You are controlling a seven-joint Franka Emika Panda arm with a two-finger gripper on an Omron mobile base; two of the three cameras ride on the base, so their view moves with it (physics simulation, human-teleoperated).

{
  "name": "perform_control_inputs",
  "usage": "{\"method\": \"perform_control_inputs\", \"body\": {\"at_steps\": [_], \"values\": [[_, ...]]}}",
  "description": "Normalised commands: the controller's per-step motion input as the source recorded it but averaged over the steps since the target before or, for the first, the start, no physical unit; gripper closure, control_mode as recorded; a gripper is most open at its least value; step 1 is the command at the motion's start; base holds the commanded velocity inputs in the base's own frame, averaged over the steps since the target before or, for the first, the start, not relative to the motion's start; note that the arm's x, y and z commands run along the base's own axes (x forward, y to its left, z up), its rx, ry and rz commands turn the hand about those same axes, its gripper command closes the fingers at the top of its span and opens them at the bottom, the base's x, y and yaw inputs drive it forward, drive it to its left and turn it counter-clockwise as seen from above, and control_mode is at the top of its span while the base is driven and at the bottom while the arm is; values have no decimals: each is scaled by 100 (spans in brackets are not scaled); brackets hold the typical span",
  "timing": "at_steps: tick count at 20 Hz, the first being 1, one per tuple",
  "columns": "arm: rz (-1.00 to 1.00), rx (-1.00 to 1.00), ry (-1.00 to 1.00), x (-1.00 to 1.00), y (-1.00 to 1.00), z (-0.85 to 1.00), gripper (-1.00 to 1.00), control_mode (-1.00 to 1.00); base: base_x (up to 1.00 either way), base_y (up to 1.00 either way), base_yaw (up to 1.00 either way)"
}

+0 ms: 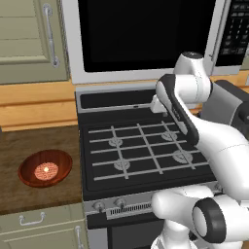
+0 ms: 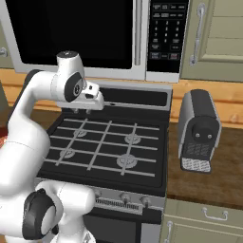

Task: Open the microwave, place the bowl with waffle inside the microwave, then close the microwave door and turn it on.

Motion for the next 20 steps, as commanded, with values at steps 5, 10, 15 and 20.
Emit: {"method": "perform_control_inputs", "body": {"at_steps": [5, 10, 15, 20], "values": [[0, 10, -9, -22, -2, 28, -100, -100, 0, 0, 0], [-3, 12, -25, -35, -39, 75, -100, -100, 0, 0, 0], [-12, -5, -15, -4, -58, 67, -100, -100, 0, 0, 0], [-16, -13, -11, 0, -48, 66, -100, -100, 0, 0, 0]]}}
